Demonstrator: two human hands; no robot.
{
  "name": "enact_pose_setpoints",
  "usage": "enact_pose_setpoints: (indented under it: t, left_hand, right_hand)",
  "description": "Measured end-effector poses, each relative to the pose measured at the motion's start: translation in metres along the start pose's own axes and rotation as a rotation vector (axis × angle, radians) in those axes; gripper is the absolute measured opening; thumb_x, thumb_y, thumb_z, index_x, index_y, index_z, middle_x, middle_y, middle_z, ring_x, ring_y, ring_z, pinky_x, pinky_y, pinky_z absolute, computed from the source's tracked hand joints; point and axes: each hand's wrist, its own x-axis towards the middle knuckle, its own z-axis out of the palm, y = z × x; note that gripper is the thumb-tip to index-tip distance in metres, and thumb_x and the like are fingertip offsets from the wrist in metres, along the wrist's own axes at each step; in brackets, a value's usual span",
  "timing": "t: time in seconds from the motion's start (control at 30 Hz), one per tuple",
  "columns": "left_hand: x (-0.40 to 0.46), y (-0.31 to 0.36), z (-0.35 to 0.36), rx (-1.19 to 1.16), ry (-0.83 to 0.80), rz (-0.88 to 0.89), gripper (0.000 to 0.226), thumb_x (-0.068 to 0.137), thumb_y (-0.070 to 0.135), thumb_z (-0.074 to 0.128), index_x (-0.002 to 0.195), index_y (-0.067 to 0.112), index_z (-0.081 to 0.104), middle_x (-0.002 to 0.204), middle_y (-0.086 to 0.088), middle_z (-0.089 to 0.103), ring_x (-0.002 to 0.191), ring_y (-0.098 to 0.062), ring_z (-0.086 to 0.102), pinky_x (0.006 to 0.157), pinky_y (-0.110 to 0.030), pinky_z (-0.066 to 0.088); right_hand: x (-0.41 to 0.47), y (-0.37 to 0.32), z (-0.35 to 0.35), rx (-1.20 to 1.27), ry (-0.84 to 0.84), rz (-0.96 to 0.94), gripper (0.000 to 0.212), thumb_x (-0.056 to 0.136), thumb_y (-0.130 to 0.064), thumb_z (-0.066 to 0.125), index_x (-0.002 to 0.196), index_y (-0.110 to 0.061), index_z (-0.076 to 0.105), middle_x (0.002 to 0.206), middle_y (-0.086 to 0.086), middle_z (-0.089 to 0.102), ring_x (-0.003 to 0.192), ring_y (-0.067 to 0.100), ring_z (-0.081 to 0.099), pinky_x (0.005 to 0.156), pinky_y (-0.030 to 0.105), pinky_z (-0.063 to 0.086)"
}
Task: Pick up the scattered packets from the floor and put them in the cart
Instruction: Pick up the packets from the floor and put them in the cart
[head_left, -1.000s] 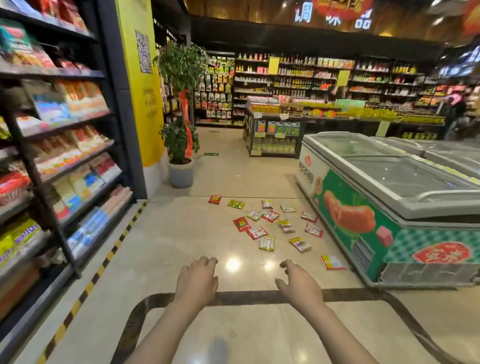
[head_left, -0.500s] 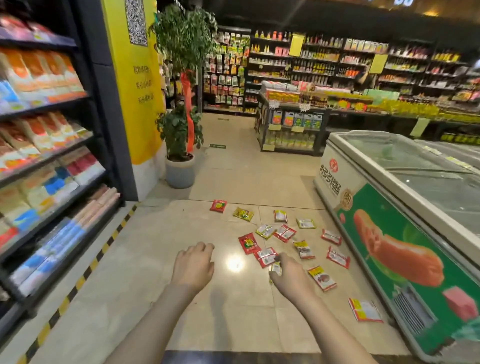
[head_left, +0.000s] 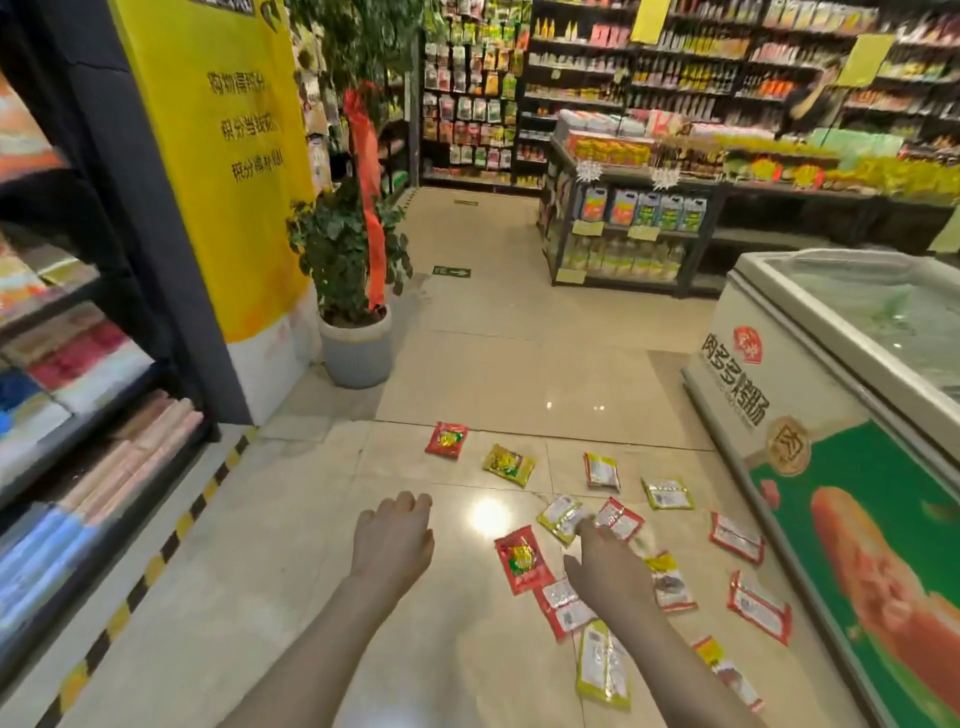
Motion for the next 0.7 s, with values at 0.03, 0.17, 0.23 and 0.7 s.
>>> enact_pose_setpoints:
  t: [0.03, 0.17, 0.23, 0.7]
  left_hand:
    - [0.029, -0.004, -0.002, 0.004, -0.002, -0.005, 0.037, 0.095, 0.026, 0.04, 0.131, 0.018, 0.042, 0.129, -0.002, 0.051, 0.115, -0.022, 0.051, 0.088, -0.033, 0.04]
    - [0.136, -0.024, 0.002, -0.014, -0.021, -0.018, 0.038, 0.095, 0.027, 0.041, 0.132, 0.017, 0.044, 0.126, -0.002, 0.052, 0.113, -0.024, 0.053, 0.084, -0.03, 0.04]
    - [0.191, -0.036, 0.01, -0.024, -0.035, -0.02, 0.038, 0.095, 0.027, 0.041, 0.131, 0.017, 0.044, 0.124, -0.003, 0.053, 0.111, -0.024, 0.054, 0.082, -0.03, 0.04]
    - [0.581, -0.091, 0.098, -0.101, -0.25, 0.026, 0.037, 0.094, 0.026, 0.041, 0.13, 0.017, 0.045, 0.125, -0.002, 0.054, 0.113, -0.022, 0.054, 0.082, -0.033, 0.043]
  right_hand:
    - [0.029, -0.007, -0.004, 0.005, -0.01, 0.0, 0.037, 0.093, -0.026, 0.045, 0.129, -0.017, 0.042, 0.127, 0.005, 0.054, 0.117, 0.025, 0.053, 0.087, 0.033, 0.045]
    - [0.137, -0.032, -0.009, 0.012, -0.061, -0.015, 0.038, 0.093, -0.028, 0.046, 0.13, -0.016, 0.042, 0.129, 0.005, 0.053, 0.117, 0.026, 0.054, 0.088, 0.034, 0.047]
    - [0.193, -0.045, -0.005, 0.009, -0.098, -0.005, 0.039, 0.094, -0.029, 0.046, 0.131, -0.017, 0.041, 0.129, 0.005, 0.052, 0.117, 0.026, 0.053, 0.087, 0.033, 0.046]
    - [0.566, -0.109, 0.035, 0.07, -0.281, 0.154, 0.04, 0.092, -0.025, 0.048, 0.13, -0.014, 0.042, 0.124, 0.008, 0.053, 0.113, 0.027, 0.055, 0.085, 0.035, 0.047]
